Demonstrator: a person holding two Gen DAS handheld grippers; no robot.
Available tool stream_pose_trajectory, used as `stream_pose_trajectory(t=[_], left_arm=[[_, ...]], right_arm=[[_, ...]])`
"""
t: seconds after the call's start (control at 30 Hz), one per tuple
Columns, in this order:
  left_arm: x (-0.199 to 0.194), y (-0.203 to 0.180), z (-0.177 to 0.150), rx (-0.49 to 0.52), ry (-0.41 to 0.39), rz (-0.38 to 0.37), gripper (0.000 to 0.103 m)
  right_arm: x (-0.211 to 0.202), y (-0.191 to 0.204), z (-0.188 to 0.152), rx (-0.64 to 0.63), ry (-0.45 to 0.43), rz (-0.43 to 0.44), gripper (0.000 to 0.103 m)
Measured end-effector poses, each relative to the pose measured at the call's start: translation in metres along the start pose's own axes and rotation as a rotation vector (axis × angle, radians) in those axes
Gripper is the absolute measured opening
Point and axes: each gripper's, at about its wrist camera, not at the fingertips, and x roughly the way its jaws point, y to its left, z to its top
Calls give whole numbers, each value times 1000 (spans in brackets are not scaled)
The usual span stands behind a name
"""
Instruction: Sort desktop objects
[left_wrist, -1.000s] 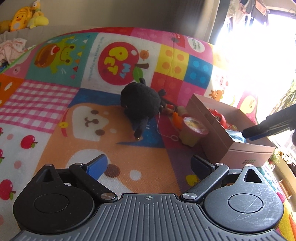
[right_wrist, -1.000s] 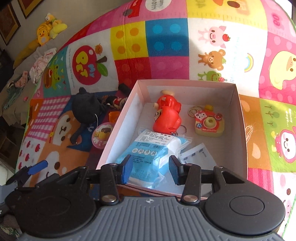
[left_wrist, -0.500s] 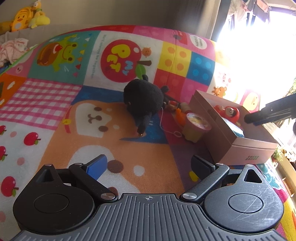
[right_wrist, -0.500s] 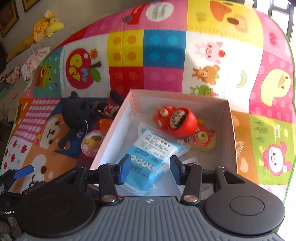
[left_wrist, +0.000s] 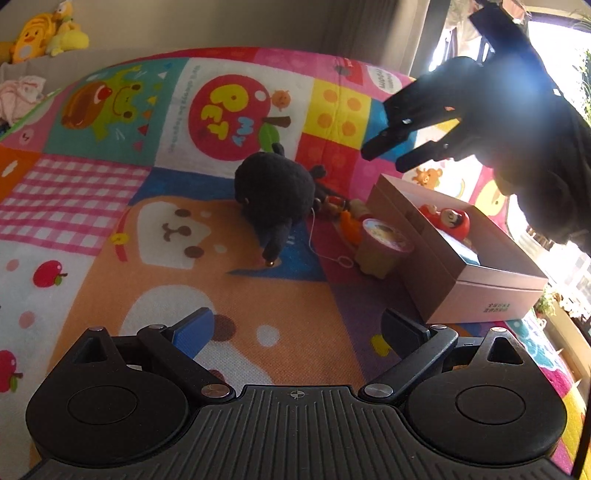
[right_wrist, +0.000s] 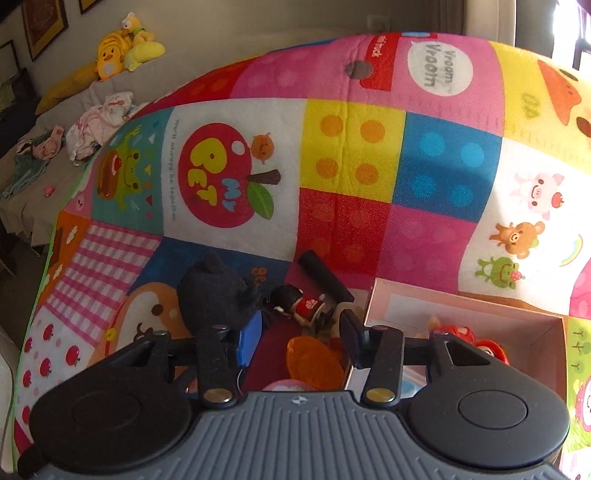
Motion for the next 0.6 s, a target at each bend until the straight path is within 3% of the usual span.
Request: stream_pose_trajectory(t=[0.1,0.27,0.4,0.5,0.6], left_arm=[[0,3,-1,-15,-3,-26,100],[-1,13,-1,-69,-6,-67,100],[0,20,-1,-111,1,-85,100],[0,21,-1,-116,3,-91,100],[-1,19,-1,-106,0,-101,100]], right_arm=[[41,-2,28,47,65,-46,47],[95,10,48,-16,151,-131,47],[118,10,53,2,169,-118,47],[132,9,49,14,233,-87,47],[126,16,40,-21,231,-67,43]])
